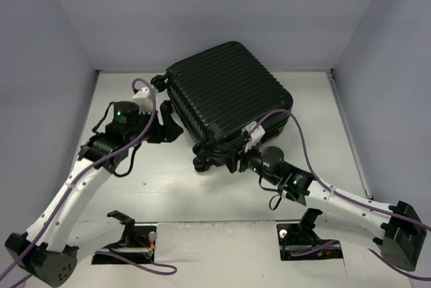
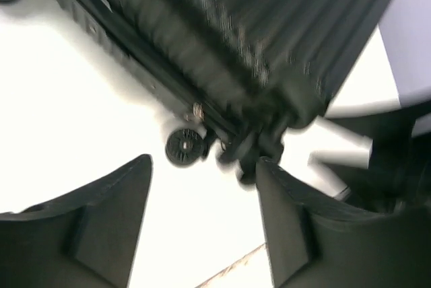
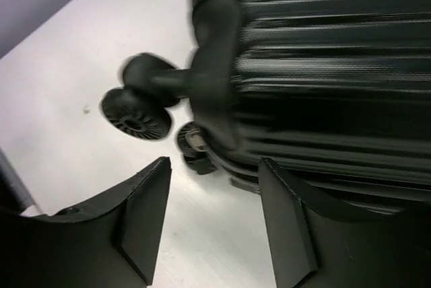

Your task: Pack the luggage

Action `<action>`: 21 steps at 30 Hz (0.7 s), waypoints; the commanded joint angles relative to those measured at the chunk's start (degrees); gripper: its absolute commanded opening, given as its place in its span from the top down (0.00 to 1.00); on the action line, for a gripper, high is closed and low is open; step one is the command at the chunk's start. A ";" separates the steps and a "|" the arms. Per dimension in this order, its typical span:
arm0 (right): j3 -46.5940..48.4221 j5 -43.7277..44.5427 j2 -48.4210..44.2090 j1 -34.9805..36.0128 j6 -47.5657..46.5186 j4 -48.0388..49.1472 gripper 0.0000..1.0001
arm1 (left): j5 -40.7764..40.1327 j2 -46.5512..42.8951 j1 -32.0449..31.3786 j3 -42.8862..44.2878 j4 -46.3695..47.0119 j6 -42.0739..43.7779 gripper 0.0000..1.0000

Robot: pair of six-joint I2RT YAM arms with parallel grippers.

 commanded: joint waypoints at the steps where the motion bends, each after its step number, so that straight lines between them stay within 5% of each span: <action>1: 5.27 -5.05 0.16 -4.09 1.27 -4.07 0.50 | 2.04 -5.52 -0.43 -8.06 7.86 0.63 0.44; 6: 11.76 -11.19 4.82 -11.63 1.09 -8.39 0.55 | 11.97 -11.77 -0.95 -25.08 22.14 -2.10 0.59; 14: 18.45 -22.10 12.73 -21.50 2.32 -8.47 0.57 | -10.23 -15.12 -20.97 -34.61 34.66 0.18 0.53; 21: 21.89 -24.12 15.72 -22.99 2.41 -8.48 0.57 | -19.91 -9.23 -22.58 -40.86 51.53 4.92 0.53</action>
